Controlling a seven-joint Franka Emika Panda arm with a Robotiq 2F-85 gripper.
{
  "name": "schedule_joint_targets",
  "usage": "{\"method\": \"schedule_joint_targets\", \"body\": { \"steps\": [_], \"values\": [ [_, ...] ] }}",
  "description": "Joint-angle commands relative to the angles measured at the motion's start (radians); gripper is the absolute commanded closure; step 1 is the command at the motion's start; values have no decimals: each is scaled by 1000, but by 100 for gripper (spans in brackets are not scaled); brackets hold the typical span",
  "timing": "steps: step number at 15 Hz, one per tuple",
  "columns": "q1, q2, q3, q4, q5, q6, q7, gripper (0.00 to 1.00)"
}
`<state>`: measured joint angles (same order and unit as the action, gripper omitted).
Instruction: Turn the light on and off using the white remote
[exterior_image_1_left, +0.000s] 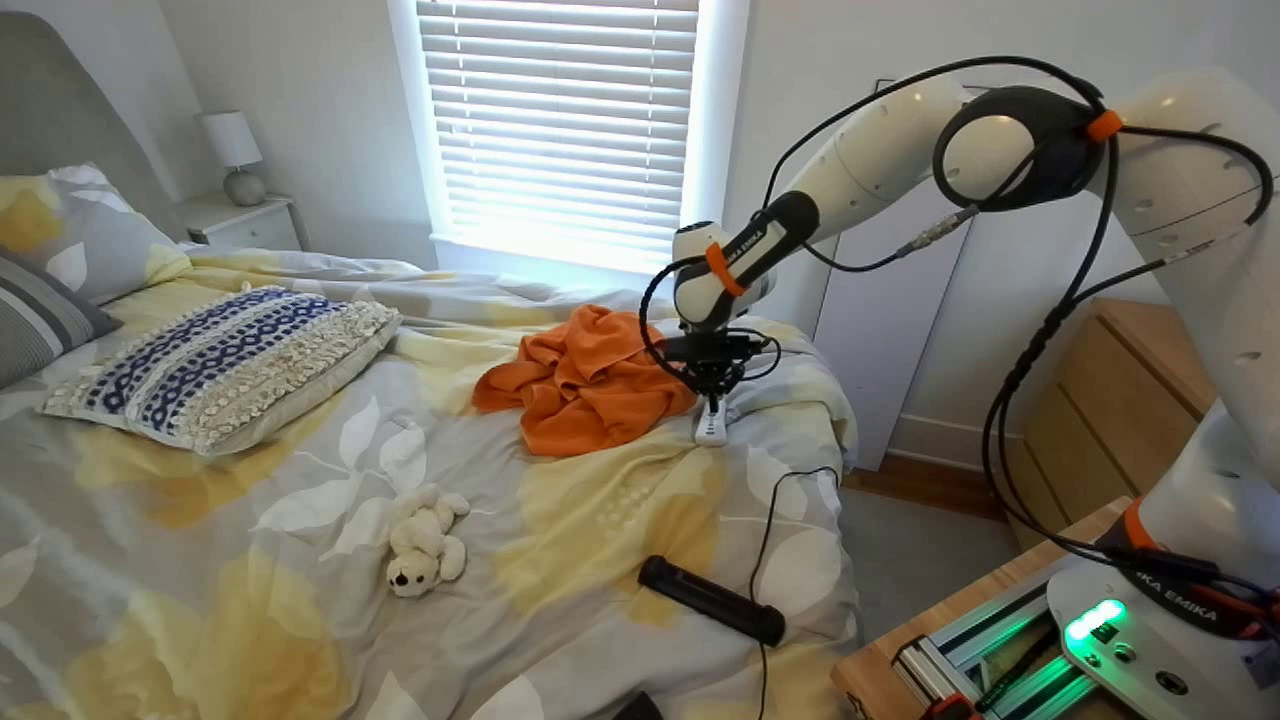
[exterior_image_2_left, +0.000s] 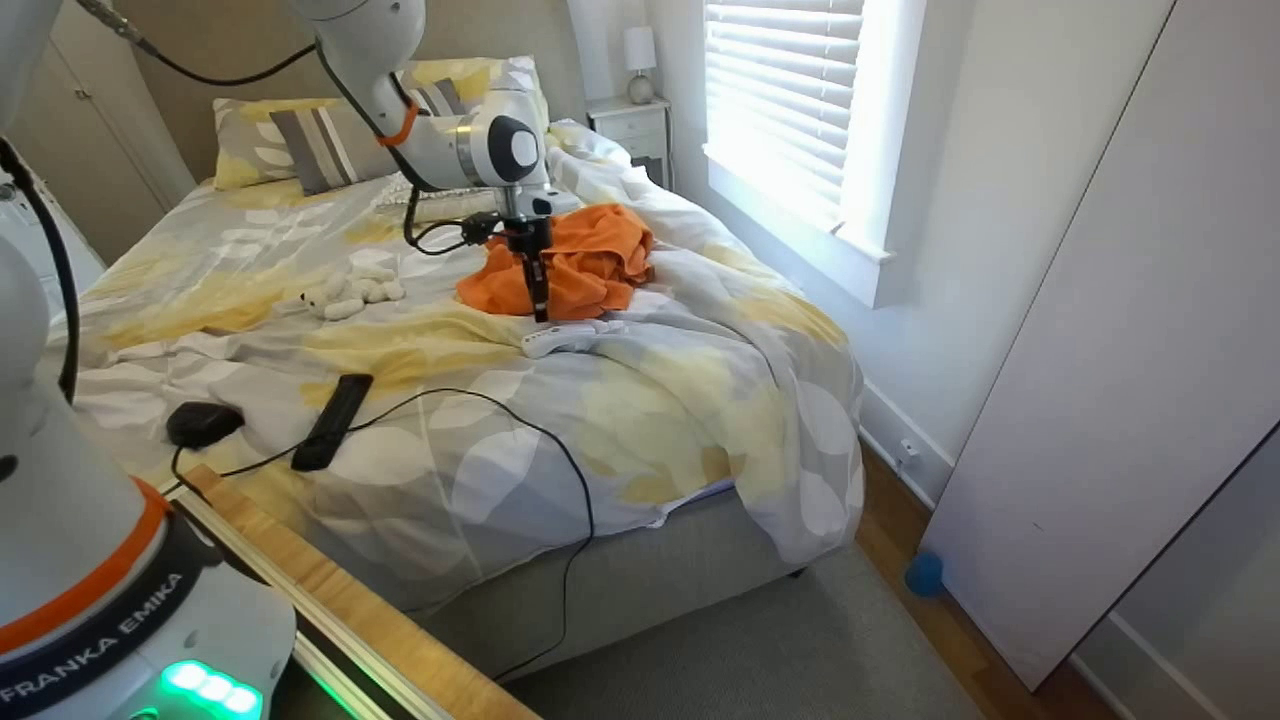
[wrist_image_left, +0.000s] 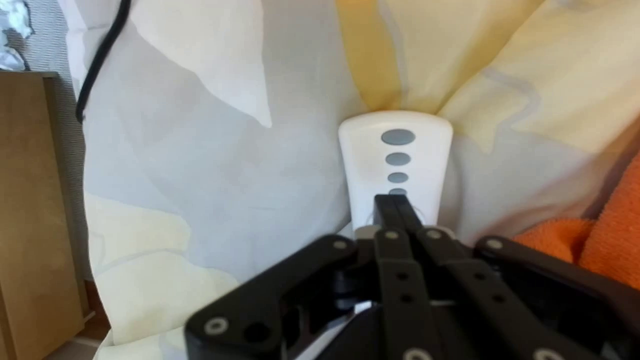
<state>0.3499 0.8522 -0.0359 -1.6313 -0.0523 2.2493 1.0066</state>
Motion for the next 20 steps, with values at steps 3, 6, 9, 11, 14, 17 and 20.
{"method": "schedule_joint_targets", "body": {
  "steps": [3,6,9,11,14,17,20],
  "values": [
    [51,68,-43,77,-60,-18,87,100],
    [64,84,-58,93,-91,-16,123,100],
    [74,97,-69,110,-115,-25,151,100],
    [76,107,-70,124,-122,-34,159,100],
    [75,120,-64,141,-120,-53,161,100],
    [79,131,-65,156,-123,-74,164,100],
    [79,147,-62,174,-124,-103,167,100]
  ]
}}
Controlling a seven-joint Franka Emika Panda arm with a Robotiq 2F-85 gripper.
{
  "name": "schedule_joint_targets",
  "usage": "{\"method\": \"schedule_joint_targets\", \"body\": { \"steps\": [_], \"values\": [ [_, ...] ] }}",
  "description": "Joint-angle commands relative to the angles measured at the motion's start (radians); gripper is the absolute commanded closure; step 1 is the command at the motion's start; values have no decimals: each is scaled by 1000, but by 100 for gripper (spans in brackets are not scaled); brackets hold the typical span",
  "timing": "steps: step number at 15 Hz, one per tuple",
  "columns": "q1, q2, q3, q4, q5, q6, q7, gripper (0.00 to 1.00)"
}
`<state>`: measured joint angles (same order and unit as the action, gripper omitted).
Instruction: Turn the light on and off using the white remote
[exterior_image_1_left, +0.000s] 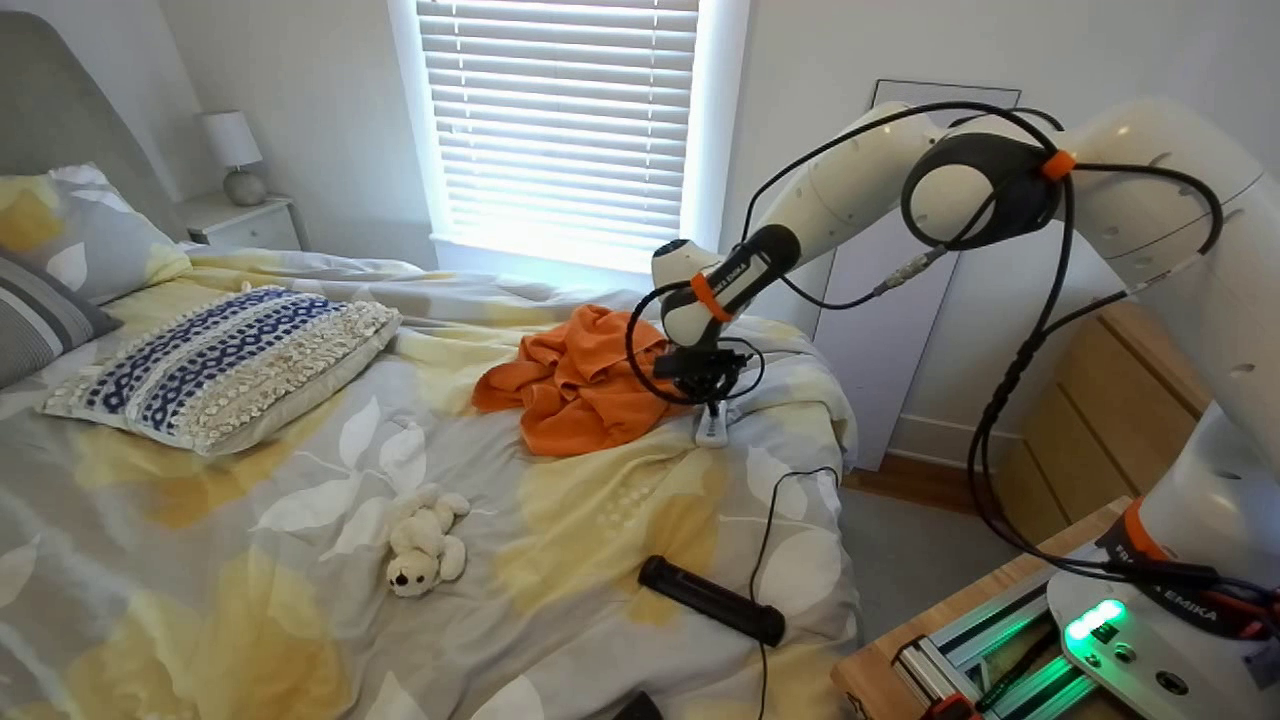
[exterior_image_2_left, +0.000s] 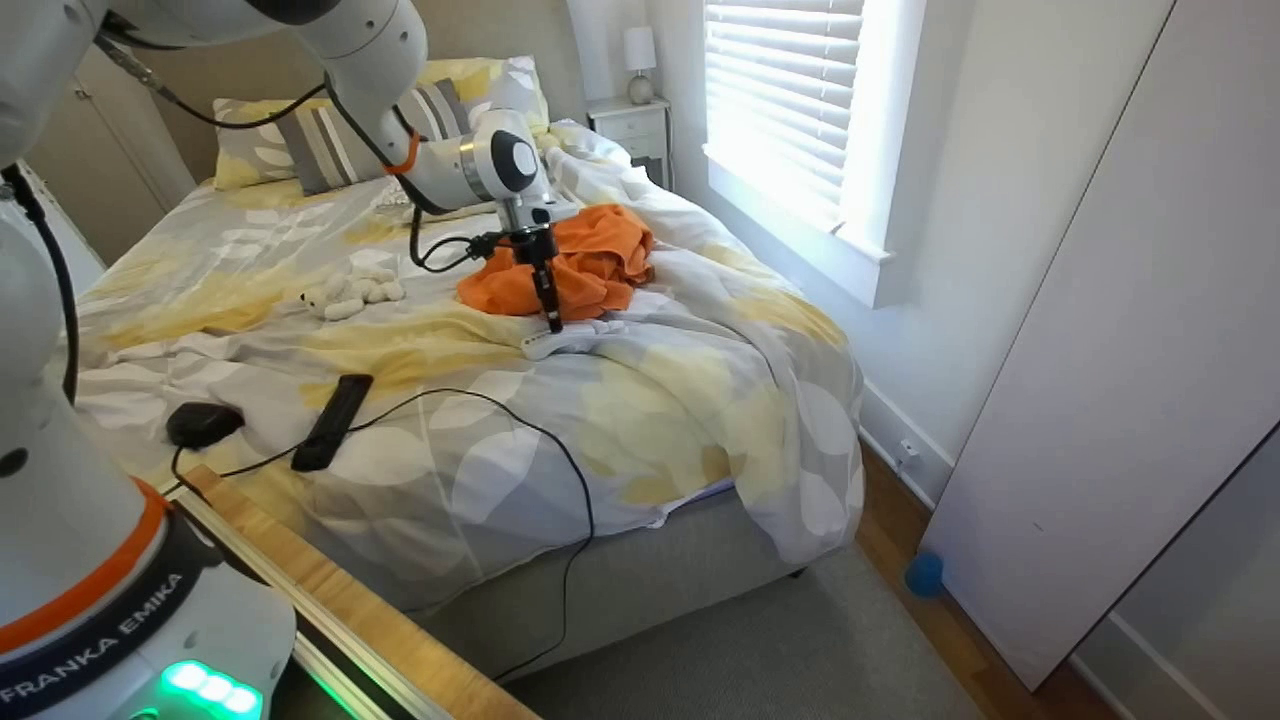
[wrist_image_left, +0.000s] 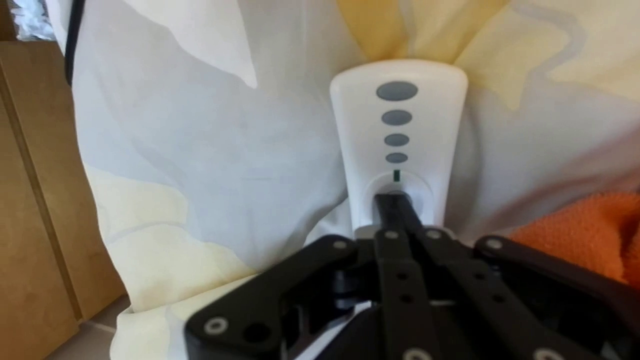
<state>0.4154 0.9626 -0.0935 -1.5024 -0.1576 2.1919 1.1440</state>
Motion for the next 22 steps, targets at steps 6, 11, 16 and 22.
{"method": "schedule_joint_targets", "body": {
  "steps": [6,11,16,22],
  "values": [
    [19,113,-6,114,-33,-49,45,100],
    [18,170,0,186,-36,-79,35,100],
    [4,112,7,160,-28,-115,25,100],
    [2,-16,15,82,-27,-120,10,100]
  ]
}}
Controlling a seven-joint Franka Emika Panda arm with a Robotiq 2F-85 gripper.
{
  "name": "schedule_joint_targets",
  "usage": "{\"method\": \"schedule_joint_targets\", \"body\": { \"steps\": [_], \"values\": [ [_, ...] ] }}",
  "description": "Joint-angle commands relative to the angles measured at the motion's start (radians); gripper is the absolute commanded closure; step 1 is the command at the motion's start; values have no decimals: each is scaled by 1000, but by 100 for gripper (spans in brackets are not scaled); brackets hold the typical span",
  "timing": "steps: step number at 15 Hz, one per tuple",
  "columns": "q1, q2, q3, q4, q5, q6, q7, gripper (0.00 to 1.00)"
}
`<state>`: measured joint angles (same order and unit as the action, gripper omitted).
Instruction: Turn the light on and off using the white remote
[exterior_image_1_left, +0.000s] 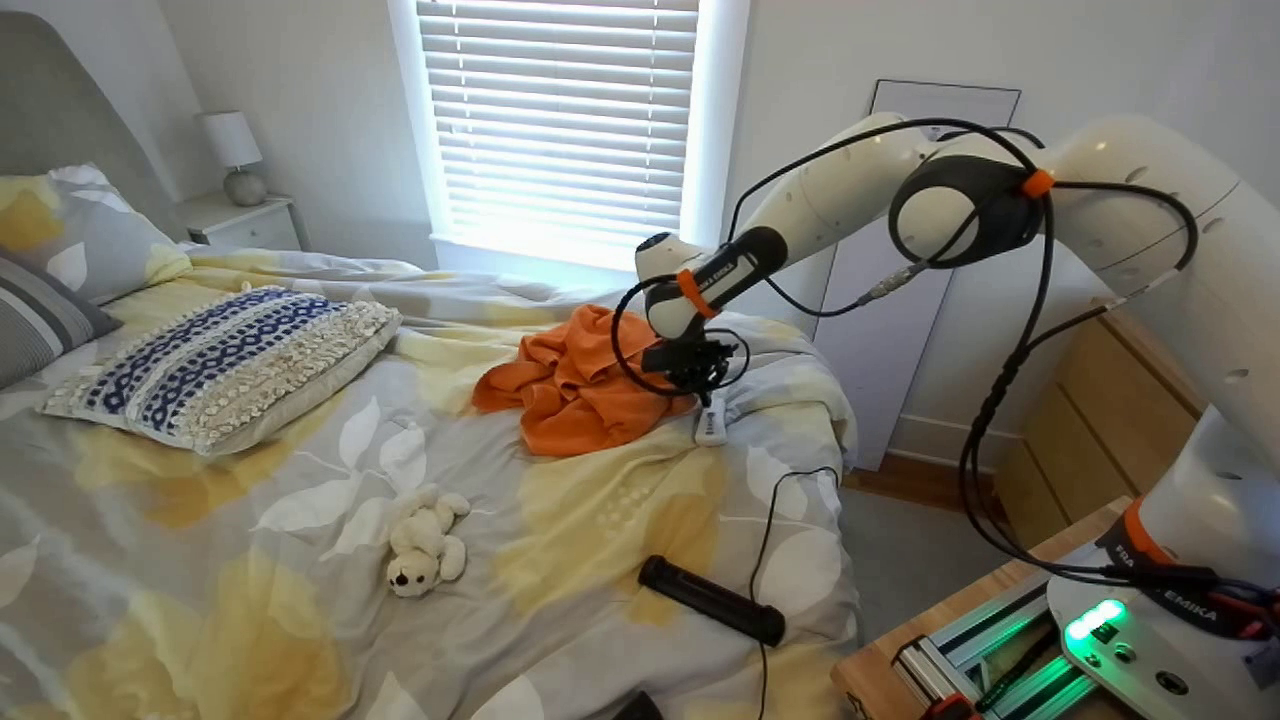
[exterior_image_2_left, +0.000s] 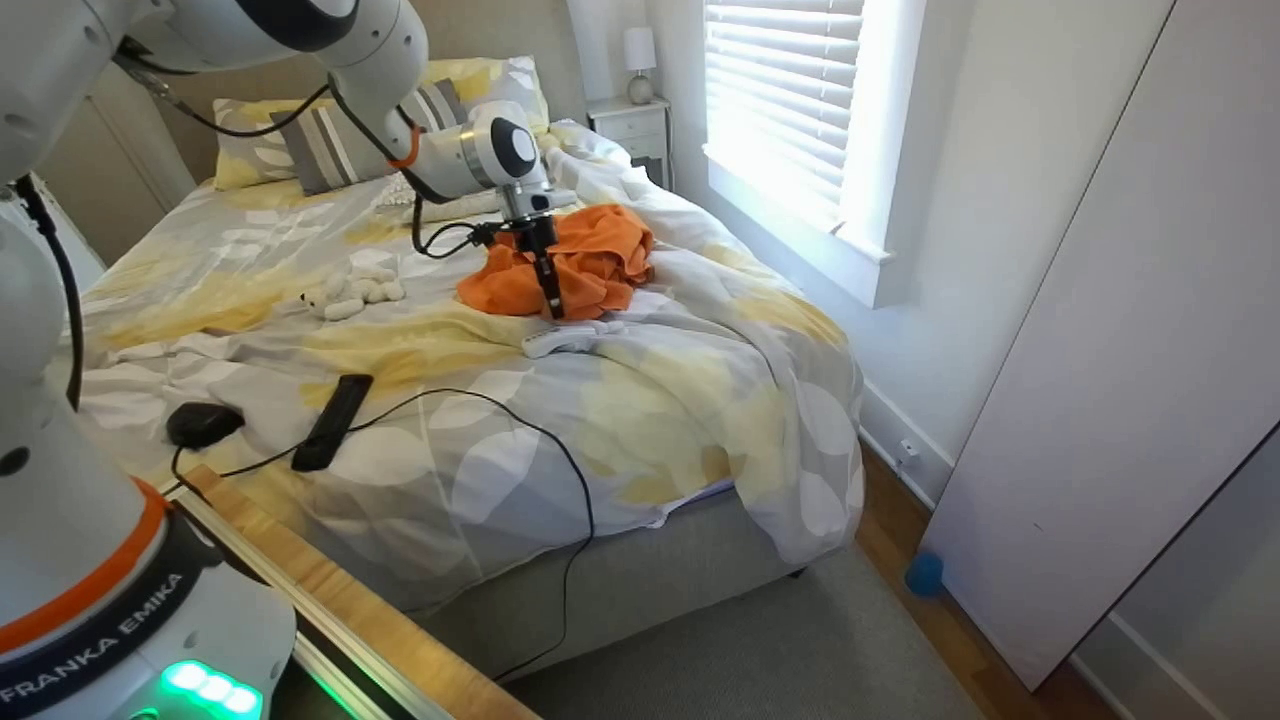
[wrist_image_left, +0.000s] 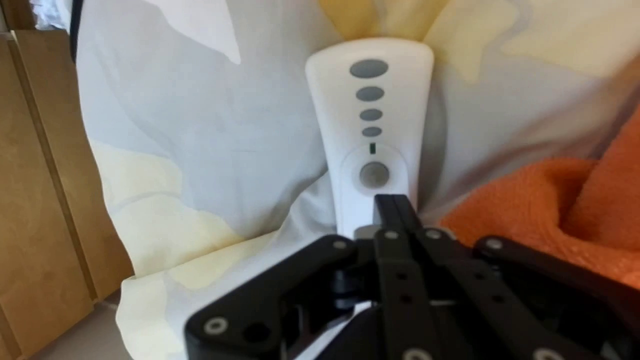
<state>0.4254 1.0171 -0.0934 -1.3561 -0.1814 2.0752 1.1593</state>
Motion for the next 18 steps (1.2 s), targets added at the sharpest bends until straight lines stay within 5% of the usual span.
{"method": "schedule_joint_targets", "body": {
  "steps": [1,8,9,10,18],
  "values": [
    [-11,-84,18,-71,-1,-6,-7,100],
    [-49,-227,77,-209,6,64,-154,100],
    [-53,-257,87,-239,5,85,-188,74],
    [-53,-281,90,-262,2,101,-210,73],
    [-53,-543,139,-514,-5,242,-397,13]
  ]
}}
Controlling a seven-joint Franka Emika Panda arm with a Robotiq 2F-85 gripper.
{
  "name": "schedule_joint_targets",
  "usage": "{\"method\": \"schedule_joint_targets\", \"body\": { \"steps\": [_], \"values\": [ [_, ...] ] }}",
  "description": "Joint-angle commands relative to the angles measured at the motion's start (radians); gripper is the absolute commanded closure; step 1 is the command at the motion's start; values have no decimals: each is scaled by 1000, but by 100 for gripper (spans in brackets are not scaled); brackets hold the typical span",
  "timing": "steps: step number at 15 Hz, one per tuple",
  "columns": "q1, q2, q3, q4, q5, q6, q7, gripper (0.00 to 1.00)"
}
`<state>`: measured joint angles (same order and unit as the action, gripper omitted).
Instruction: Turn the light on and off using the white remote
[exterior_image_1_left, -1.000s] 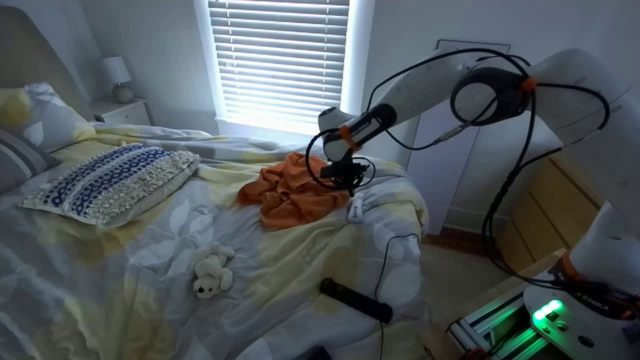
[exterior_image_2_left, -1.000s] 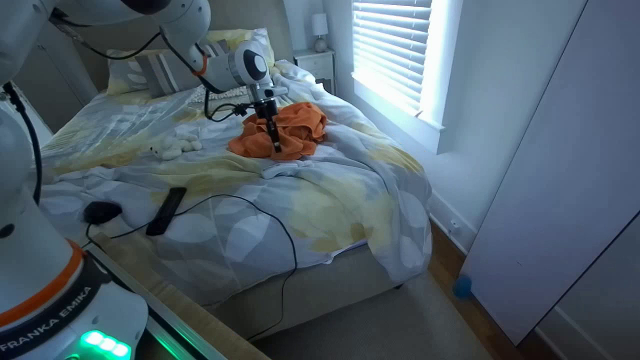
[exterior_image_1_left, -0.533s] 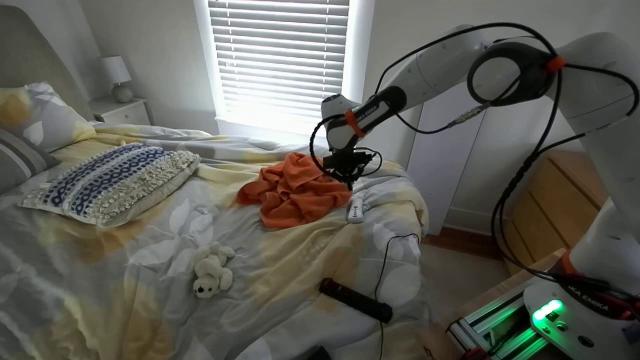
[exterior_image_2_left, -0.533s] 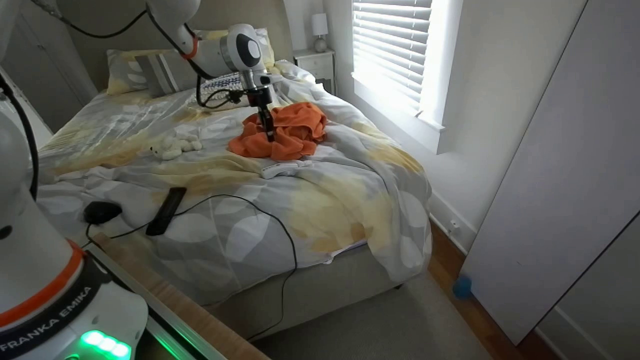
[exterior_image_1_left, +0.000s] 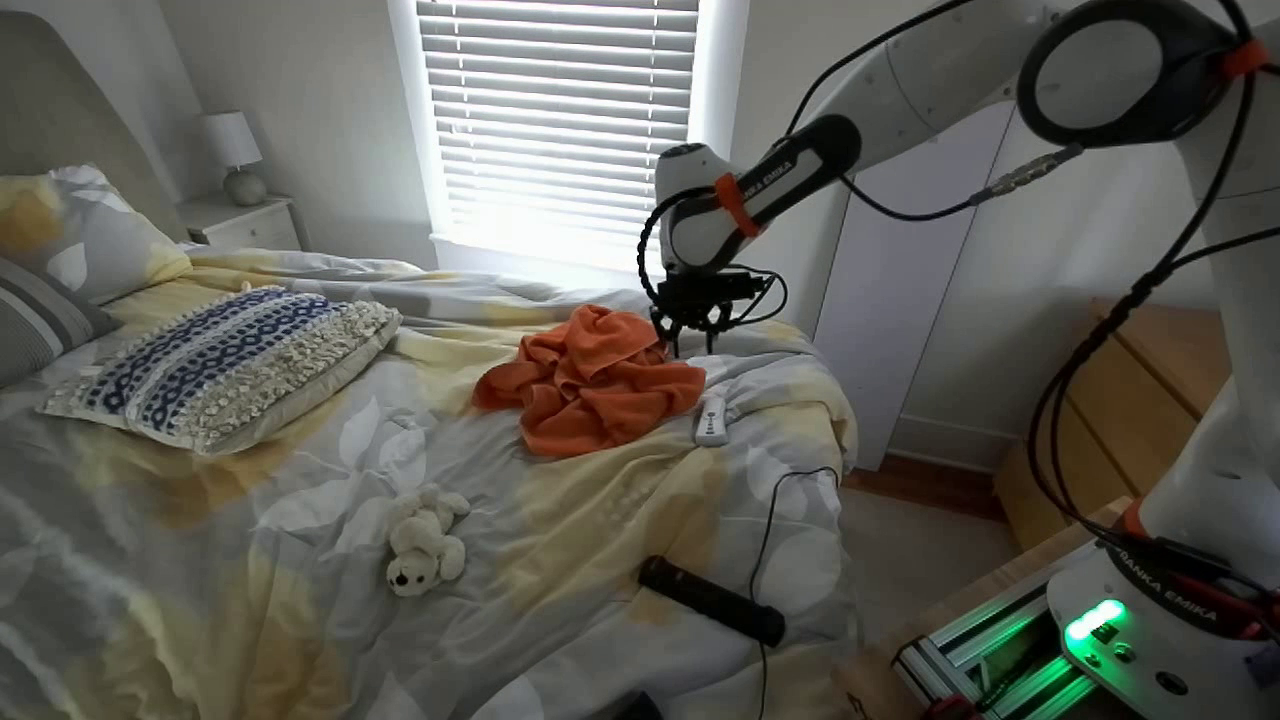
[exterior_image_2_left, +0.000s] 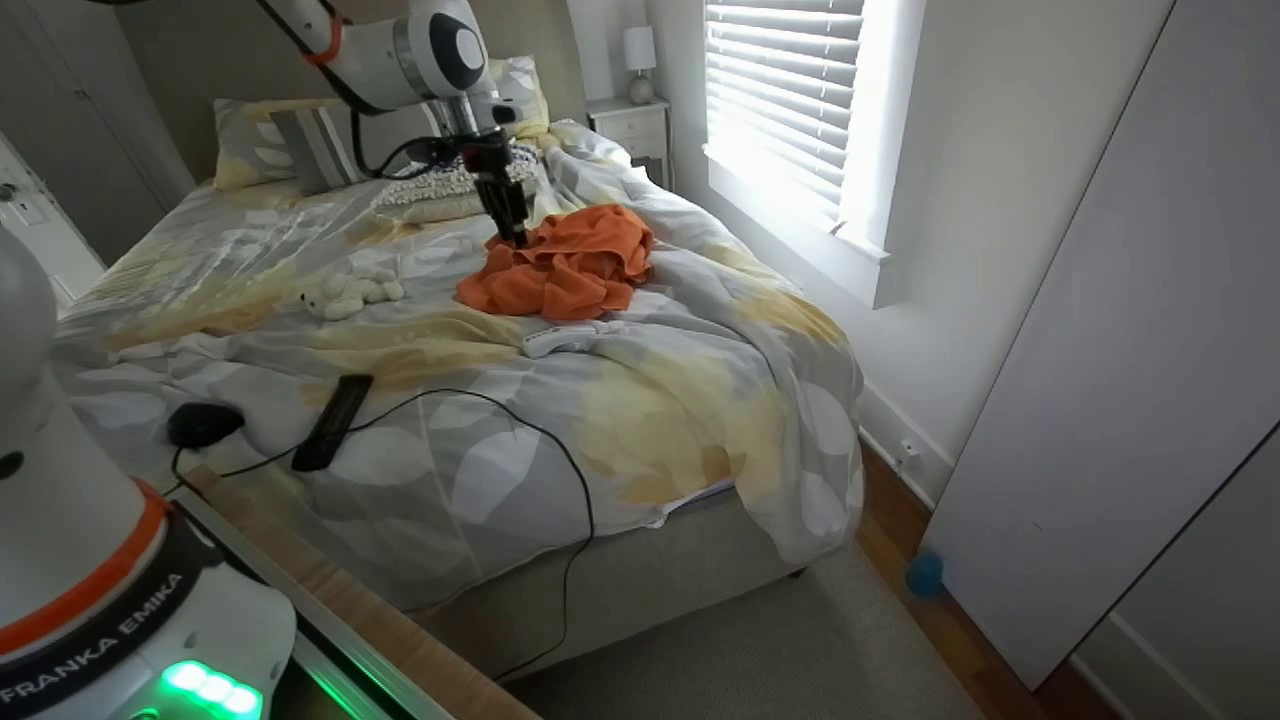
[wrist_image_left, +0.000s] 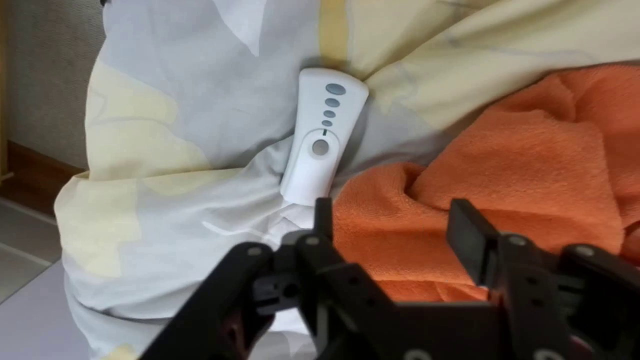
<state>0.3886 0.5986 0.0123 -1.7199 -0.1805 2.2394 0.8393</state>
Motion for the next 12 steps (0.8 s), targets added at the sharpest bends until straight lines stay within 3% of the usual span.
{"method": "schedule_joint_targets", "body": {
  "steps": [1,2,4,6,7,12],
  "values": [
    [-19,-159,44,-183,-3,100,-111,7],
    [-19,-187,48,-210,-4,108,-134,0],
    [-35,-241,66,-273,8,149,-212,0],
    [-69,-283,98,-343,52,269,-324,0],
    [-30,-218,64,-240,15,180,-234,0],
    [-36,-227,65,-250,16,195,-245,0]
  ]
}}
